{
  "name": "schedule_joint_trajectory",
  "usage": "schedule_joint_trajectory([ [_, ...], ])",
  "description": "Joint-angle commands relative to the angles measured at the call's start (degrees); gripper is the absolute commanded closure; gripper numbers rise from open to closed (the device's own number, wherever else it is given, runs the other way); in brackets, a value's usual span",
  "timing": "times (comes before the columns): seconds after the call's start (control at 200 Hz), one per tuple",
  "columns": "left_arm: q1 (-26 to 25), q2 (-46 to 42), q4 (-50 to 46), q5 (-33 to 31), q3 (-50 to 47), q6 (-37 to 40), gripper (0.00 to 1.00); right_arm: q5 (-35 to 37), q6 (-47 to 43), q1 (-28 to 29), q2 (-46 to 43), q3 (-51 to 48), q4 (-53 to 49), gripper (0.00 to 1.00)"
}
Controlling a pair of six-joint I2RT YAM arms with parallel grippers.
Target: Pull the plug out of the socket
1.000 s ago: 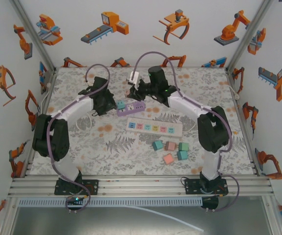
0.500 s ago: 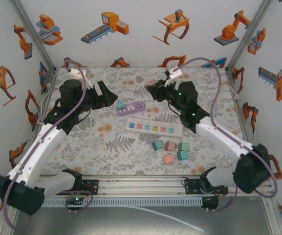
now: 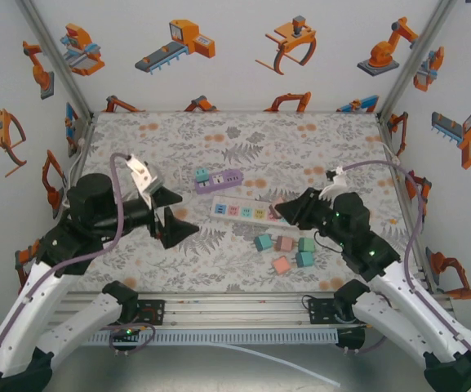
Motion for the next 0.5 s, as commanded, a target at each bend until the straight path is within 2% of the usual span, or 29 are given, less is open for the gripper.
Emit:
schedule_joint_trajectory([
  [0.0, -2.6, -3.4, -5.9, 6.0, -3.8, 10.4, 0.01, -8.1, 5.9, 1.3, 1.9, -2.5, -5.0, 1.0],
  [0.09, -5.0, -5.4, -5.9, 4.1, -6.8, 10.1, 0.03, -8.8, 5.7, 4.3, 5.5, -3.7, -5.6, 1.0],
  [0.26, -11.2, -6.5, -5.9, -2.4, -10.1, 8.5, 0.03, -5.1, 5.4, 11.2, 13.1, -5.5, -1.7, 1.0],
  [0.496, -21.7, 1.0, -3.6, -9.8, -10.7, 9.7, 0.03, -2.2, 4.1, 14.9, 22.4, -5.8, 2.1, 1.0],
])
